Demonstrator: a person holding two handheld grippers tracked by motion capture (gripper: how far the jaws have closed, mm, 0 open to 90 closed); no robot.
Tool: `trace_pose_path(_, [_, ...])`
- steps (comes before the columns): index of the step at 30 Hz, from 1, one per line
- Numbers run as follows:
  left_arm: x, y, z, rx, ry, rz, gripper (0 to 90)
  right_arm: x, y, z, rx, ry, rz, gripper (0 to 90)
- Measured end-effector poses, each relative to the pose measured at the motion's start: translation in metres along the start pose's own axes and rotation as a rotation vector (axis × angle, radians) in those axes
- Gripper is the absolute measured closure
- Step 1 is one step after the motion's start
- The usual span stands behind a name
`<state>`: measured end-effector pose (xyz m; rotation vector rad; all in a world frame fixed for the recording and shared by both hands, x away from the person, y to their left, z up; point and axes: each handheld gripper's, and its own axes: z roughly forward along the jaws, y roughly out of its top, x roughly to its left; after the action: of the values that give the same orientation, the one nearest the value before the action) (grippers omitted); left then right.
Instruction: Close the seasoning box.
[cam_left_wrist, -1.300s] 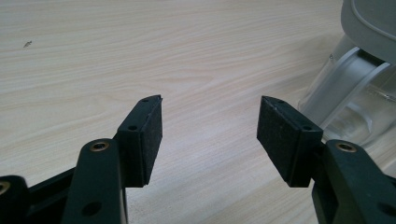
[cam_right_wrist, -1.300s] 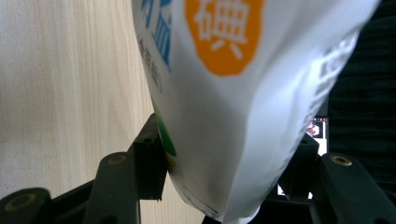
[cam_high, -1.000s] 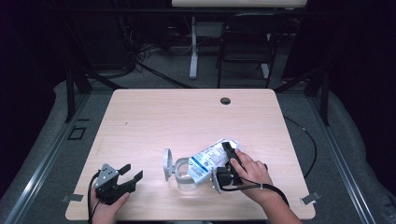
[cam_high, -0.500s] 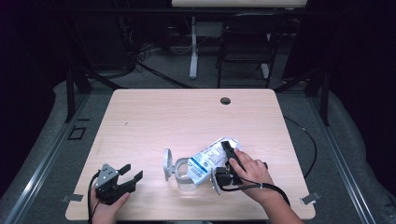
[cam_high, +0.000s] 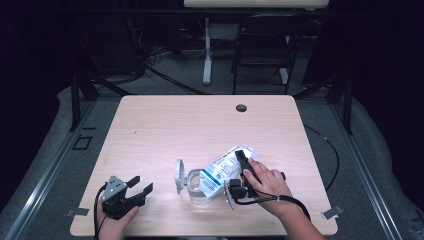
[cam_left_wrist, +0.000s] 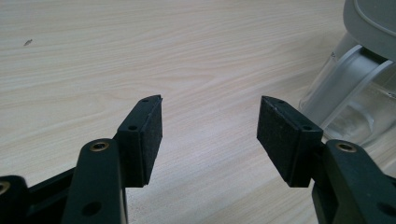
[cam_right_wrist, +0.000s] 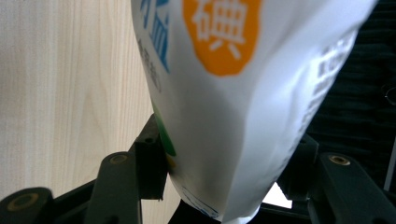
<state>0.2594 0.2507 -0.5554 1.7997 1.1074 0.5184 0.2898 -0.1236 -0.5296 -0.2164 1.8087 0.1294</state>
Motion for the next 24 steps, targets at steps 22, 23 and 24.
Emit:
trace_pose_path(22, [0.0008, -0.0009, 0.0001, 0.006, 0.004, -0.003, 40.9, -0.0023, 0.0028, 0.0004, 0.013, -0.015, -0.036, 46.2])
trace_pose_path(23, [0.0010, -0.0010, 0.0001, 0.007, 0.005, -0.002, 40.9, -0.0023, 0.0029, 0.0003, 0.013, -0.016, -0.037, 46.3])
trace_pose_path(24, [0.0011, -0.0010, 0.0000, 0.007, 0.005, -0.002, 40.9, -0.0022, 0.0031, 0.0002, 0.014, -0.016, -0.039, 46.3])
